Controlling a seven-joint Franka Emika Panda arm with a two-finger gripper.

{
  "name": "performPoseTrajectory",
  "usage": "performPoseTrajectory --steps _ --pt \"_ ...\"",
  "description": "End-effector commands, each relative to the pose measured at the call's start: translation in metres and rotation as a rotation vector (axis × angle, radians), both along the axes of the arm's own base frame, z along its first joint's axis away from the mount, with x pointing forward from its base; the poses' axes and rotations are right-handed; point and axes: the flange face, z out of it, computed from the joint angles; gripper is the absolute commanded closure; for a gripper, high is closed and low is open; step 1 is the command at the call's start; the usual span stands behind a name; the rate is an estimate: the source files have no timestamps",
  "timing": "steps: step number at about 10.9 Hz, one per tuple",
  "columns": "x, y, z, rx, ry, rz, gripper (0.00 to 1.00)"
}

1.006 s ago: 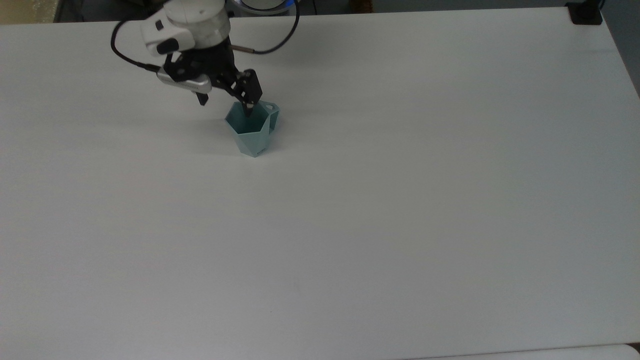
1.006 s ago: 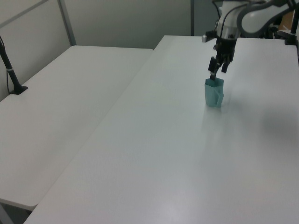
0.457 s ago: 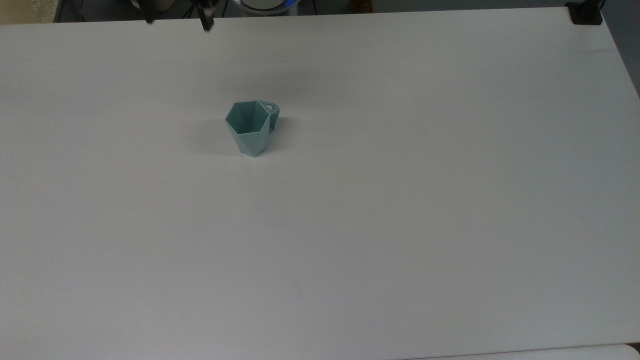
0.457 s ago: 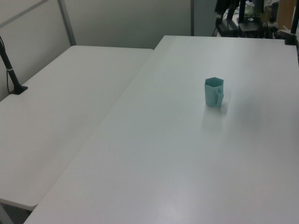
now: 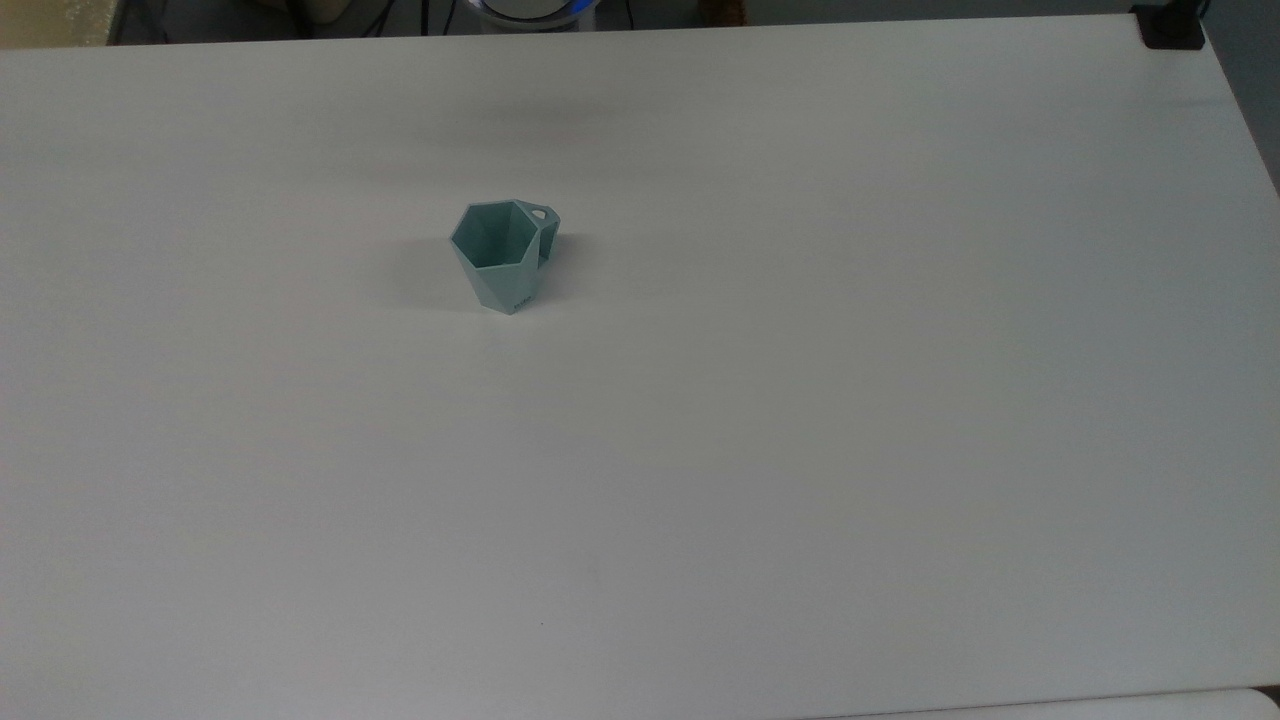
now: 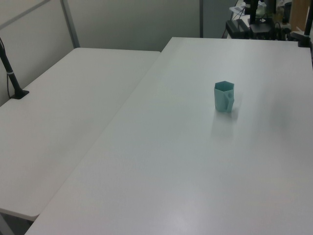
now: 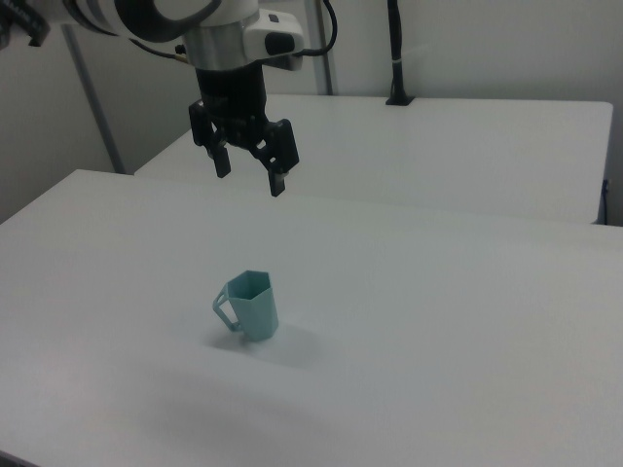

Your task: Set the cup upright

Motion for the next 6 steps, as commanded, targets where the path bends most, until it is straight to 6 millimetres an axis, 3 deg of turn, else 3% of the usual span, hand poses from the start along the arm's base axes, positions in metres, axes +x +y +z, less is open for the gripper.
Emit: performPoseTrajectory --steps 1,6 --pt "0.005 0.005 -0.002 -0.025 0.023 0.023 0.0" --pt "0.02 0.012 -0.017 -0.053 -0.008 0.008 0.0"
